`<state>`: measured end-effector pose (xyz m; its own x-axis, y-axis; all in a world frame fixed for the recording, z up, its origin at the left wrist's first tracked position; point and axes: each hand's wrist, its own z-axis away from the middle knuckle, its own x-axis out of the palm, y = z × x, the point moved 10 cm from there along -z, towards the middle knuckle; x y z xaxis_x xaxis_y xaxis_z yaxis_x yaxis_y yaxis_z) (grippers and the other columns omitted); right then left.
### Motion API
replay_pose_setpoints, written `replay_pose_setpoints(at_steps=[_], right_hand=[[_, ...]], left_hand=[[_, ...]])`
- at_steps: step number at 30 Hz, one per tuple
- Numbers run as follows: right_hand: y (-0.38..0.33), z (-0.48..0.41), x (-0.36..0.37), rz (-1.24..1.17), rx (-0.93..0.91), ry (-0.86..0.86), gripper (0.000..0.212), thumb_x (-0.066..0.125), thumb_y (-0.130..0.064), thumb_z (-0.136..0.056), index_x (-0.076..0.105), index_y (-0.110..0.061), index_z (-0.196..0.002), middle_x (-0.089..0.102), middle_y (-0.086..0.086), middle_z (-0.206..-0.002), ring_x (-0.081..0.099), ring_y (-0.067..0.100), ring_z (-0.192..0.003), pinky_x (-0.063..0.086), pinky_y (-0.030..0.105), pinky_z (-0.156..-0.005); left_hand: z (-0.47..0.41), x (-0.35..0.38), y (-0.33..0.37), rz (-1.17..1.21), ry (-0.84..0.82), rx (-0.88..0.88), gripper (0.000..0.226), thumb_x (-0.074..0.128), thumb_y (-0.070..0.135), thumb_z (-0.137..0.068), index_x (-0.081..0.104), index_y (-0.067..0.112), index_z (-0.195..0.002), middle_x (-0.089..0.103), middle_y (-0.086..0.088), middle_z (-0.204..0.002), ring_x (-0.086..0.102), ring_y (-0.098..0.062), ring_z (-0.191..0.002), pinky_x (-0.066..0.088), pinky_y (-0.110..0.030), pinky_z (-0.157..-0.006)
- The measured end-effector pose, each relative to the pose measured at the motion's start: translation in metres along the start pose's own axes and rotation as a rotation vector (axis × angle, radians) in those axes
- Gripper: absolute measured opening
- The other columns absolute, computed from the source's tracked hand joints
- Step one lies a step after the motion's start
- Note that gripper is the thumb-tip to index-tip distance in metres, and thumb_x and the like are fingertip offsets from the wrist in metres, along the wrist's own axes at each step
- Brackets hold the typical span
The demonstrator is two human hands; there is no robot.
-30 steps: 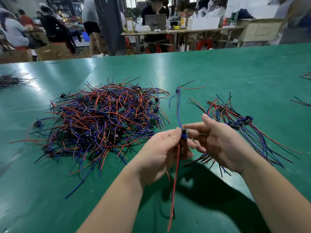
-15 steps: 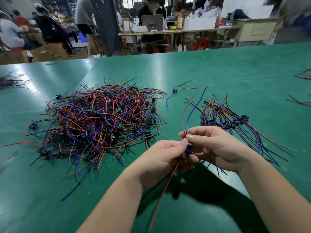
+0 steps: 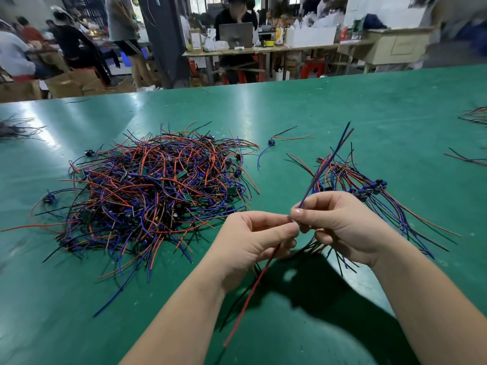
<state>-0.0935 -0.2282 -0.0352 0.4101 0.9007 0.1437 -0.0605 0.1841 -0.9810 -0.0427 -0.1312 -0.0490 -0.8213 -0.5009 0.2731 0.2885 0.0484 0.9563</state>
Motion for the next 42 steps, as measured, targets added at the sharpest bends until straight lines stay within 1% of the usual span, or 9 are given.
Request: replay_pose_setpoints(at_steps=[5, 12, 16, 25, 29, 32, 36, 38, 42], right_hand=[[-0.012, 0.0, -0.016, 0.016, -0.077, 0.132, 0.019, 0.074, -0.012, -0.057, 0.063, -0.001, -0.068, 0.061, 0.006, -0.054, 0.051, 0.005, -0.038, 0.034, 0.014, -0.033], [-0.031, 0.007, -0.086, -0.171, -0.201, 0.484, 0.01, 0.069, -0.007, -0.074, 0.06, -0.007, -0.069, 0.062, -0.002, -0.05, 0.058, 0.004, -0.044, 0.045, 0.011, -0.042], [-0.027, 0.008, -0.088, -0.182, -0.166, 0.503, 0.016, 0.073, -0.013, -0.064, 0.06, -0.008, -0.07, 0.06, -0.001, -0.049, 0.058, 0.006, -0.042, 0.046, 0.013, -0.039], [0.0, 0.003, -0.085, -0.31, 0.07, 0.523, 0.022, 0.059, -0.017, -0.09, 0.05, -0.013, -0.071, 0.046, -0.006, -0.038, 0.048, 0.003, -0.032, 0.035, 0.01, -0.03], [0.005, 0.001, -0.08, -0.474, 0.114, 0.451, 0.029, 0.052, -0.027, -0.095, 0.048, -0.016, -0.068, 0.044, -0.006, -0.041, 0.047, 0.002, -0.033, 0.036, 0.009, -0.03], [-0.001, 0.001, -0.084, -0.564, 0.059, 0.439, 0.034, 0.04, -0.03, -0.1, 0.054, -0.012, -0.075, 0.056, 0.001, -0.048, 0.06, 0.009, -0.041, 0.043, 0.013, -0.035], [-0.002, -0.001, -0.062, -0.278, 0.079, 0.297, 0.006, 0.056, -0.012, -0.091, 0.06, -0.009, -0.09, 0.067, 0.007, -0.06, 0.065, 0.013, -0.048, 0.048, 0.016, -0.04], [0.001, -0.002, -0.032, -0.145, 0.069, 0.091, 0.02, 0.067, -0.003, -0.074, 0.065, -0.006, -0.094, 0.068, 0.011, -0.07, 0.065, 0.015, -0.051, 0.049, 0.017, -0.043], [-0.001, 0.001, 0.005, -0.075, -0.02, -0.101, 0.024, 0.076, -0.012, -0.059, 0.077, -0.016, -0.082, 0.071, 0.006, -0.074, 0.065, 0.012, -0.059, 0.051, 0.016, -0.054]], left_hand=[[-0.003, -0.003, -0.003, -0.026, 0.106, 0.007, 0.017, 0.081, 0.018, -0.053, 0.076, 0.013, -0.068, 0.068, -0.009, -0.067, 0.063, -0.014, -0.054, 0.056, -0.024, -0.058], [0.006, 0.022, -0.024, -0.168, -0.159, -0.186, 0.017, 0.073, 0.001, -0.078, 0.069, 0.007, -0.093, 0.066, -0.002, -0.065, 0.063, -0.01, -0.055, 0.052, -0.02, -0.056], [0.009, 0.028, -0.027, -0.27, -0.229, -0.181, 0.018, 0.068, 0.002, -0.084, 0.069, 0.006, -0.102, 0.061, 0.005, -0.059, 0.056, -0.006, -0.053, 0.05, -0.018, -0.059], [0.007, 0.024, -0.026, -0.441, -0.237, -0.119, 0.016, 0.067, 0.007, -0.087, 0.07, 0.017, -0.099, 0.058, 0.008, -0.06, 0.052, -0.006, -0.056, 0.045, -0.02, -0.061], [0.01, 0.025, -0.021, -0.377, -0.266, -0.109, 0.014, 0.073, 0.014, -0.079, 0.072, 0.02, -0.092, 0.061, 0.002, -0.068, 0.054, -0.01, -0.061, 0.044, -0.025, -0.064], [0.01, 0.025, -0.008, -0.211, -0.225, -0.052, 0.014, 0.074, 0.013, -0.071, 0.074, 0.023, -0.079, 0.067, -0.001, -0.07, 0.06, -0.01, -0.062, 0.047, -0.019, -0.058], [0.002, 0.01, 0.012, 0.158, -0.005, 0.103, 0.02, 0.073, 0.005, -0.062, 0.069, 0.024, -0.061, 0.067, -0.004, -0.066, 0.059, -0.009, -0.051, 0.044, -0.016, -0.047], [0.001, 0.001, 0.019, 0.265, 0.086, 0.216, 0.027, 0.075, -0.002, -0.058, 0.066, 0.023, -0.057, 0.066, -0.002, -0.062, 0.058, -0.009, -0.049, 0.047, -0.016, -0.049], [0.011, -0.015, 0.037, 0.125, 0.306, 0.476, 0.03, 0.085, 0.007, -0.054, 0.057, 0.014, -0.062, 0.065, 0.003, -0.064, 0.059, -0.007, -0.055, 0.049, -0.016, -0.058]])
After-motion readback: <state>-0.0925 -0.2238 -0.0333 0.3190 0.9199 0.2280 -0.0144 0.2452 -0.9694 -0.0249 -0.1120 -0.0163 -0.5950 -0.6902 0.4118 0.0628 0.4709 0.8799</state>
